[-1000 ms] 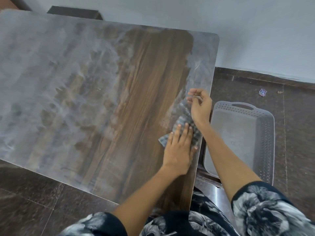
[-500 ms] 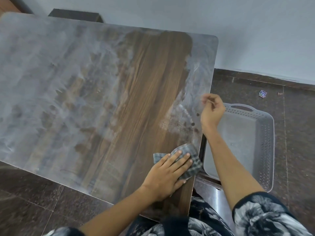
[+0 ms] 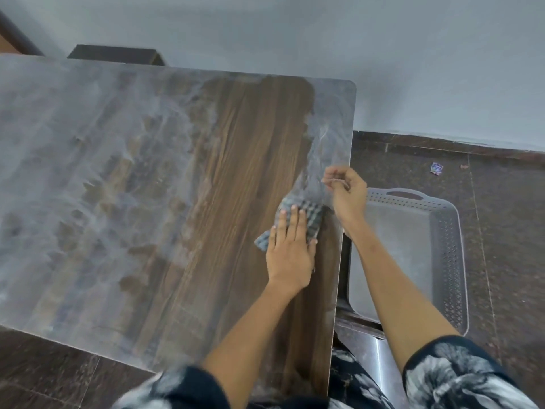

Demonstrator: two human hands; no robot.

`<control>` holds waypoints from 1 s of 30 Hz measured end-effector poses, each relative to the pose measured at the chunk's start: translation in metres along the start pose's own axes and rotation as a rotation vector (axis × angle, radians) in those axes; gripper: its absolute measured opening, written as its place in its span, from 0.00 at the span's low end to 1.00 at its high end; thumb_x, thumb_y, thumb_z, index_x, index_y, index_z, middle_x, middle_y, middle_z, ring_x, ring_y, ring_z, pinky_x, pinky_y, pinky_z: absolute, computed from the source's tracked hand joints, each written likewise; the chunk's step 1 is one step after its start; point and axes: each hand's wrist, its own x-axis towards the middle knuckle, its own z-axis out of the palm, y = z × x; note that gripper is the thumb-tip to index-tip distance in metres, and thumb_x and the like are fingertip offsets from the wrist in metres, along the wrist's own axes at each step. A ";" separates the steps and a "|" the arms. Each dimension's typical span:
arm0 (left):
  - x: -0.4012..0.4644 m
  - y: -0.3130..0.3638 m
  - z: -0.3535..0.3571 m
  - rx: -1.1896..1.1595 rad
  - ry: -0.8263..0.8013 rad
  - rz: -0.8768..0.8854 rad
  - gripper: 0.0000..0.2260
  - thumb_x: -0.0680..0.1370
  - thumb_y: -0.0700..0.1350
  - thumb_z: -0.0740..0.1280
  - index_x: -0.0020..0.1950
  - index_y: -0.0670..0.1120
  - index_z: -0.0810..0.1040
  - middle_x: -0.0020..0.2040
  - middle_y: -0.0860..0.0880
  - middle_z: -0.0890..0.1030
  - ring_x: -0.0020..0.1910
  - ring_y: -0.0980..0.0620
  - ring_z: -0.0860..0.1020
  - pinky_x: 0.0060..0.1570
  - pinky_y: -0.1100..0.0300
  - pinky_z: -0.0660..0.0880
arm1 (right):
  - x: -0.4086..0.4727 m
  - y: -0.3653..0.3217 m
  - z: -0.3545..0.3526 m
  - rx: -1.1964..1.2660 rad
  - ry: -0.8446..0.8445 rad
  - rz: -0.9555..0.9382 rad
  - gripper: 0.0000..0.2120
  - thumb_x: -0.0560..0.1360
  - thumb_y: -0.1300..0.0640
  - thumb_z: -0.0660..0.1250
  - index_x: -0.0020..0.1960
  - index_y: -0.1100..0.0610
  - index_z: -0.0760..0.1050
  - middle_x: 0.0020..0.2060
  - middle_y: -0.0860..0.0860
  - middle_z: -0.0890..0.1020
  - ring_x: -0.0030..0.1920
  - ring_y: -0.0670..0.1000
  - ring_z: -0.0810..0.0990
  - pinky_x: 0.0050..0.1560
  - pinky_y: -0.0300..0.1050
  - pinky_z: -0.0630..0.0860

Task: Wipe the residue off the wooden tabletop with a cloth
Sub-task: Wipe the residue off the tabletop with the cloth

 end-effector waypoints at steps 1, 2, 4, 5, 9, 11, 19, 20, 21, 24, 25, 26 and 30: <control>-0.014 -0.002 0.004 0.026 0.029 -0.058 0.30 0.77 0.57 0.41 0.76 0.45 0.53 0.76 0.48 0.52 0.74 0.50 0.45 0.71 0.52 0.49 | -0.001 0.000 0.000 -0.012 -0.034 0.008 0.18 0.73 0.73 0.58 0.42 0.51 0.77 0.41 0.50 0.80 0.45 0.50 0.79 0.54 0.45 0.77; -0.028 -0.001 0.008 0.046 0.056 -0.112 0.29 0.77 0.56 0.43 0.75 0.44 0.57 0.75 0.47 0.57 0.74 0.48 0.52 0.70 0.51 0.53 | -0.002 0.001 -0.001 -0.021 -0.063 0.014 0.18 0.74 0.73 0.59 0.42 0.51 0.77 0.41 0.50 0.80 0.46 0.51 0.79 0.54 0.44 0.77; -0.050 0.007 0.013 0.043 0.078 -0.194 0.27 0.77 0.55 0.49 0.71 0.43 0.66 0.72 0.45 0.66 0.71 0.44 0.65 0.65 0.48 0.63 | -0.002 0.003 -0.002 -0.031 -0.095 0.024 0.17 0.74 0.72 0.59 0.42 0.51 0.77 0.42 0.50 0.80 0.47 0.51 0.79 0.54 0.43 0.77; -0.055 0.012 0.015 0.028 0.073 -0.220 0.26 0.77 0.54 0.50 0.70 0.42 0.67 0.71 0.44 0.68 0.69 0.43 0.67 0.64 0.46 0.65 | -0.003 0.003 -0.002 -0.027 -0.098 0.030 0.17 0.74 0.72 0.60 0.42 0.51 0.77 0.42 0.50 0.80 0.46 0.50 0.79 0.54 0.43 0.77; -0.045 0.030 0.017 0.018 0.044 -0.145 0.25 0.77 0.53 0.51 0.71 0.45 0.66 0.72 0.46 0.67 0.70 0.45 0.66 0.65 0.46 0.63 | 0.003 0.000 -0.004 0.017 -0.069 0.047 0.18 0.73 0.74 0.59 0.42 0.52 0.76 0.41 0.49 0.79 0.44 0.47 0.79 0.51 0.40 0.76; -0.033 0.036 0.015 0.028 -0.022 -0.008 0.24 0.78 0.53 0.50 0.71 0.47 0.66 0.72 0.48 0.67 0.71 0.46 0.65 0.66 0.47 0.64 | 0.007 -0.002 -0.004 0.039 -0.054 0.054 0.18 0.74 0.75 0.57 0.42 0.53 0.76 0.40 0.50 0.79 0.43 0.47 0.78 0.49 0.37 0.76; 0.041 0.008 -0.006 -0.026 -0.039 -0.140 0.25 0.81 0.51 0.49 0.77 0.46 0.47 0.77 0.47 0.48 0.76 0.45 0.46 0.72 0.49 0.50 | 0.027 -0.007 0.002 0.010 -0.020 0.069 0.19 0.74 0.75 0.55 0.41 0.54 0.75 0.40 0.50 0.79 0.40 0.46 0.79 0.48 0.36 0.77; 0.043 -0.009 -0.012 -0.038 -0.033 -0.247 0.26 0.82 0.51 0.49 0.76 0.46 0.44 0.77 0.48 0.45 0.76 0.45 0.42 0.72 0.49 0.47 | 0.028 -0.008 0.002 0.006 -0.020 0.074 0.19 0.74 0.75 0.55 0.41 0.54 0.75 0.40 0.50 0.79 0.41 0.47 0.79 0.48 0.37 0.77; 0.038 -0.024 -0.016 -0.046 -0.010 -0.330 0.26 0.82 0.52 0.48 0.76 0.46 0.43 0.77 0.48 0.44 0.75 0.44 0.41 0.72 0.48 0.46 | 0.028 -0.009 0.002 0.007 -0.030 0.082 0.19 0.74 0.75 0.55 0.42 0.54 0.75 0.41 0.50 0.79 0.42 0.47 0.79 0.49 0.37 0.77; 0.003 -0.048 -0.012 -0.108 0.097 -0.491 0.25 0.82 0.53 0.48 0.76 0.45 0.47 0.77 0.46 0.49 0.76 0.43 0.45 0.72 0.47 0.49 | 0.024 -0.008 0.005 0.034 -0.055 0.100 0.17 0.75 0.75 0.57 0.43 0.55 0.75 0.43 0.49 0.79 0.43 0.45 0.79 0.50 0.36 0.77; -0.011 -0.043 -0.006 -0.109 0.151 -0.517 0.25 0.82 0.53 0.48 0.76 0.44 0.50 0.77 0.45 0.52 0.75 0.41 0.48 0.71 0.46 0.51 | 0.023 -0.007 0.005 0.043 -0.056 0.105 0.16 0.75 0.74 0.58 0.43 0.55 0.75 0.43 0.49 0.79 0.44 0.45 0.78 0.51 0.36 0.77; -0.021 -0.032 -0.001 -0.109 0.189 -0.520 0.26 0.81 0.54 0.47 0.76 0.43 0.52 0.76 0.44 0.55 0.75 0.40 0.50 0.71 0.45 0.53 | 0.022 -0.005 0.006 0.055 -0.055 0.113 0.15 0.75 0.74 0.59 0.43 0.55 0.75 0.42 0.49 0.79 0.44 0.44 0.78 0.51 0.36 0.77; -0.018 0.022 0.015 -0.063 0.100 -0.251 0.26 0.78 0.53 0.49 0.73 0.44 0.61 0.74 0.46 0.62 0.73 0.43 0.59 0.67 0.45 0.59 | 0.024 -0.001 0.010 0.067 -0.055 0.134 0.16 0.75 0.74 0.57 0.43 0.55 0.75 0.41 0.49 0.78 0.40 0.40 0.79 0.50 0.35 0.77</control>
